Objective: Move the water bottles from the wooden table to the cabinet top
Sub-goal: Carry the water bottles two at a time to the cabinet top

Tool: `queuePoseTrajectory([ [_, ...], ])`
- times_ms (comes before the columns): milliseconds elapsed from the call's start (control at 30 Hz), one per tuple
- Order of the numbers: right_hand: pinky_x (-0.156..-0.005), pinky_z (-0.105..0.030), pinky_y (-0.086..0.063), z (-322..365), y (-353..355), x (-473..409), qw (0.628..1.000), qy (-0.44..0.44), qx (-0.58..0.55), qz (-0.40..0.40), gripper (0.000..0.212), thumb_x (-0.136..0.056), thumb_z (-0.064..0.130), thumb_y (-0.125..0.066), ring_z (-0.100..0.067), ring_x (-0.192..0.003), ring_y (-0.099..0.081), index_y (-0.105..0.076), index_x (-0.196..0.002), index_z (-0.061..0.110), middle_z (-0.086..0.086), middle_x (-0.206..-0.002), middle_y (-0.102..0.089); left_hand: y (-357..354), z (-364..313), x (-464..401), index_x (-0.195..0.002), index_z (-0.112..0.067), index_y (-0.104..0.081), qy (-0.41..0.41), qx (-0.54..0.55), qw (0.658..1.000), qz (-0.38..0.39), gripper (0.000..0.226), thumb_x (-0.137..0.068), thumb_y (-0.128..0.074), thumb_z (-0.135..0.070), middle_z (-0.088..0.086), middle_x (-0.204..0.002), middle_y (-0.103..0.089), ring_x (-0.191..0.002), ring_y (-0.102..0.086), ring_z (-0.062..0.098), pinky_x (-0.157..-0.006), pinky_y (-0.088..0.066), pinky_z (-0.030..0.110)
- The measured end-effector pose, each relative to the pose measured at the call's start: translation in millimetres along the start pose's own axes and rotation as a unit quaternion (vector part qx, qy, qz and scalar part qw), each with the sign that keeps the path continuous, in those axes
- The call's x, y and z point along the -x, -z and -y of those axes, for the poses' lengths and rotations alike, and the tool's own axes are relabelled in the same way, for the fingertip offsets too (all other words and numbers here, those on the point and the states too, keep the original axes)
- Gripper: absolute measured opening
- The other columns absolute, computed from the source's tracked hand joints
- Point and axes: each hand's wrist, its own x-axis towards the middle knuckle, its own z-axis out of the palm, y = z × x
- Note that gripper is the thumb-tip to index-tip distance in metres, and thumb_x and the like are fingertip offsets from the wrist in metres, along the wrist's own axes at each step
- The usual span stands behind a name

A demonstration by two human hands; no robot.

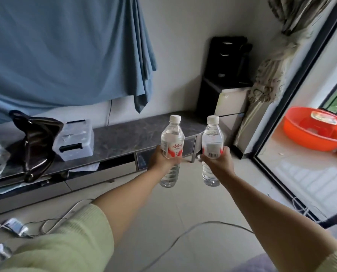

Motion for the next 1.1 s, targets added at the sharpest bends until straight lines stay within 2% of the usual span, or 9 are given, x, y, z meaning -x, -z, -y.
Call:
queuePoseTrajectory([
  [167,-0.080,-0.044,-0.054,1.5,-24.9,-66.6,1.000,-0.011,-0.004,0.010,0.055,-0.067,0.022,-0.084,-0.031,-0.093,-0.063,-0.048,-0.107,0.007,-0.015,-0.103,-0.062,-12.0,-2.0,-76.7,-0.114,-0.022,-0.057,0.018,-0.007,1.000,-0.010,0.060,-0.063,-0.084,-0.039,-0.004,-0.102,-0.068,-0.089,-0.064,0.016,-0.066,-0.043,0.023],
  [233,-0.076,-0.039,-0.053,-1.7,-39.9,-98.1,1.000,-0.014,0.003,0.015,0.055,-0.068,0.024,-0.084,-0.028,-0.092,-0.062,-0.048,-0.107,0.010,-0.013,-0.104,-0.061,-19.6,2.8,-114.6,-0.115,-0.021,-0.056,0.026,-0.009,1.000,-0.007,0.061,-0.063,-0.085,-0.038,-0.003,-0.104,-0.068,-0.088,-0.063,0.016,-0.062,-0.041,0.021],
  [300,-0.073,-0.034,-0.051,-4.4,-56.4,-138.4,1.000,-0.022,0.008,0.019,0.056,-0.068,0.027,-0.084,-0.026,-0.091,-0.062,-0.047,-0.108,0.012,-0.011,-0.104,-0.061,-25.5,4.4,-162.3,-0.113,-0.023,-0.056,0.031,-0.027,0.999,0.004,0.062,-0.061,-0.085,-0.042,-0.003,-0.102,-0.069,-0.088,-0.064,0.016,-0.067,-0.049,0.025],
  [367,-0.079,-0.039,-0.054,-1.9,-77.3,-188.8,1.000,-0.027,-0.001,0.012,0.059,-0.067,0.028,-0.084,-0.026,-0.093,-0.063,-0.048,-0.110,0.012,-0.010,-0.106,-0.062,-28.0,2.6,-221.3,-0.110,-0.025,-0.057,0.028,-0.043,0.998,0.023,0.062,-0.058,-0.085,-0.045,-0.004,-0.101,-0.069,-0.091,-0.065,0.018,-0.081,-0.054,0.035],
  [433,-0.083,-0.042,-0.055,3.8,-94.6,-230.6,0.999,-0.030,-0.012,0.001,0.058,-0.068,0.029,-0.084,-0.026,-0.094,-0.064,-0.048,-0.111,0.012,-0.010,-0.106,-0.062,-28.3,0.6,-269.8,-0.109,-0.025,-0.055,0.020,-0.046,0.998,0.029,0.064,-0.057,-0.086,-0.044,-0.004,-0.103,-0.067,-0.094,-0.065,0.019,-0.087,-0.053,0.038],
  [533,-0.083,-0.042,-0.055,12.5,-125.8,-294.9,0.998,-0.051,-0.027,-0.017,0.055,-0.067,0.026,-0.084,-0.025,-0.092,-0.065,-0.046,-0.105,0.018,-0.007,-0.102,-0.064,-24.6,-4.7,-347.5,-0.108,-0.028,-0.053,0.024,-0.043,0.998,0.027,0.064,-0.056,-0.086,-0.047,-0.009,-0.098,-0.066,-0.091,-0.063,0.016,-0.080,-0.051,0.032],
  [767,-0.082,-0.041,-0.056,33.0,-175.3,-404.7,0.996,-0.079,-0.027,-0.035,0.052,-0.067,0.027,-0.083,-0.022,-0.088,-0.066,-0.047,-0.104,0.020,-0.006,-0.101,-0.065,-11.6,-26.7,-482.7,-0.106,-0.023,-0.058,0.040,-0.070,0.996,0.046,0.058,-0.061,-0.082,-0.051,-0.003,-0.097,-0.069,-0.087,-0.066,0.018,-0.077,-0.053,0.031],
  [933,-0.077,-0.037,-0.053,37.9,-191.4,-465.5,0.996,-0.087,-0.006,-0.032,0.054,-0.068,0.028,-0.083,-0.020,-0.089,-0.063,-0.045,-0.105,0.019,-0.005,-0.101,-0.062,-23.3,-33.3,-541.9,-0.096,-0.030,-0.055,0.035,-0.063,0.996,0.048,0.048,-0.061,-0.083,-0.049,-0.004,-0.097,-0.069,-0.088,-0.066,0.019,-0.083,-0.054,0.036],
  [1100,-0.072,-0.032,-0.048,24.9,-214.2,-555.5,0.996,-0.089,0.012,-0.023,0.053,-0.069,0.029,-0.083,-0.018,-0.084,-0.061,-0.047,-0.105,0.016,-0.004,-0.098,-0.063,-50.7,-34.8,-620.8,-0.103,-0.028,-0.052,0.039,-0.058,0.997,0.045,0.057,-0.060,-0.083,-0.049,-0.005,-0.099,-0.068,-0.089,-0.065,0.019,-0.082,-0.054,0.036],
])
